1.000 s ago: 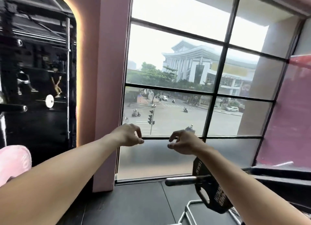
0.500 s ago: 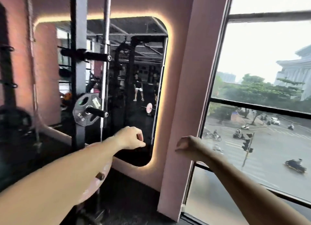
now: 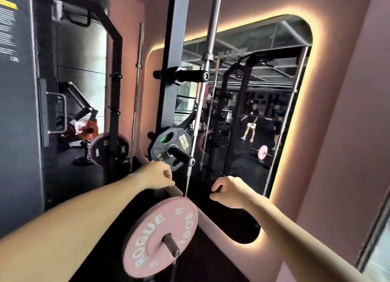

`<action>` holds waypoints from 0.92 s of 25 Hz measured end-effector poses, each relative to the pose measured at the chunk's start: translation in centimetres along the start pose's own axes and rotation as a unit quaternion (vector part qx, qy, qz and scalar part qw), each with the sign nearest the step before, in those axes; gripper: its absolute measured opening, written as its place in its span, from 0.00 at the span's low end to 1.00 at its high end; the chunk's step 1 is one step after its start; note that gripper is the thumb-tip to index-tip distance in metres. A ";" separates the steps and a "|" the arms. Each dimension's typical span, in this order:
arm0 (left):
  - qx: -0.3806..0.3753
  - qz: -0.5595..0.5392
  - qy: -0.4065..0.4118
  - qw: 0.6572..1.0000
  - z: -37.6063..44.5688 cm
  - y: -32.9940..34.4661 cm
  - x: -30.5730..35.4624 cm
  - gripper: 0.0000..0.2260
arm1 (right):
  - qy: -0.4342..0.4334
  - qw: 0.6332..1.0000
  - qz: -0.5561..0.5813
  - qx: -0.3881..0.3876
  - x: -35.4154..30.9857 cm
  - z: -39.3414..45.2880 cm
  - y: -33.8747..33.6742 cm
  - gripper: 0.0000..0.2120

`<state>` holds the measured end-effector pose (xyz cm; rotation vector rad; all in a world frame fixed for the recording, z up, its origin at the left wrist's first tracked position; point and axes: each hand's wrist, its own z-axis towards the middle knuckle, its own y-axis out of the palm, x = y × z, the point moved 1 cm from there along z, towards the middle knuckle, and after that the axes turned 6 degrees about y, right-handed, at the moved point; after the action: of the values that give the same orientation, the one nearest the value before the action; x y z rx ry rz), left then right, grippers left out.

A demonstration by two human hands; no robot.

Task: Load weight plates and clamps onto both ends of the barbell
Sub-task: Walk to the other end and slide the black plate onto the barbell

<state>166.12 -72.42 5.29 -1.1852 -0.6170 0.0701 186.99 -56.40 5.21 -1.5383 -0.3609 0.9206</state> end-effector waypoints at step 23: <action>0.152 0.099 -0.194 0.964 26.7 -0.6 -7.7 0.29 | -0.199 0.977 0.064 -0.046 -1.1 41.8 2.1 0.16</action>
<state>146.62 -52.91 8.84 -0.9343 -0.7962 0.5592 155.52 -28.79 6.19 -1.4686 -0.6028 1.3344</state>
